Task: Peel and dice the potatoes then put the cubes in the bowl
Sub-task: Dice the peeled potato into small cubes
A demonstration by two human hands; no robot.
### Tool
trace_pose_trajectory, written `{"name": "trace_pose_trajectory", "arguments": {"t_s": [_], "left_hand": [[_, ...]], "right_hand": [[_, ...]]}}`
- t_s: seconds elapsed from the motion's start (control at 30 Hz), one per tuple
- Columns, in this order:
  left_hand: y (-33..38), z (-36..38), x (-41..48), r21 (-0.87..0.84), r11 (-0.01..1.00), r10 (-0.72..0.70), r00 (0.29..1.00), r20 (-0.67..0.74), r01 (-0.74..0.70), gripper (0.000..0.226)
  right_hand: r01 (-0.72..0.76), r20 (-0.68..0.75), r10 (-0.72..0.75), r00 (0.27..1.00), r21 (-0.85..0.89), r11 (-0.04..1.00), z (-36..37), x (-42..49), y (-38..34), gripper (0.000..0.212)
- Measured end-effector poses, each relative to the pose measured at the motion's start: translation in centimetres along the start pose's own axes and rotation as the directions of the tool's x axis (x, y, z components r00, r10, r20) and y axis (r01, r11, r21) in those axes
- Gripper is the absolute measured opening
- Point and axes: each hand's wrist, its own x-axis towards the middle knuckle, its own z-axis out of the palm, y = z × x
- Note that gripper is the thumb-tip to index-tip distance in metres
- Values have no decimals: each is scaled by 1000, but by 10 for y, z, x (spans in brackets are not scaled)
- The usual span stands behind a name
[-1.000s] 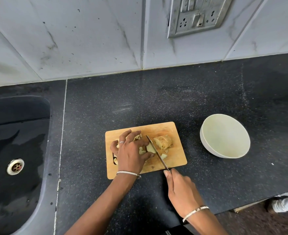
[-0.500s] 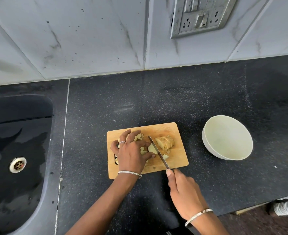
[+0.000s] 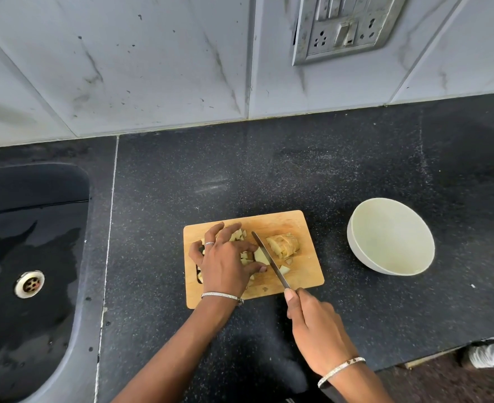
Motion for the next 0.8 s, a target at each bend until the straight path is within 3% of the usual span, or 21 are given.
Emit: {"name": "trace_pose_trajectory", "arguments": {"t_s": [0.23, 0.8], "left_hand": [[-3, 4, 2, -80, 997, -11, 1000, 5, 12, 38], [-1, 1, -4, -49, 998, -44, 999, -12, 44, 41]], "right_hand": [[-49, -33, 48, 998, -42, 998, 14, -2, -4, 33], [-65, -51, 56, 997, -188, 980, 22, -19, 2, 40]]}}
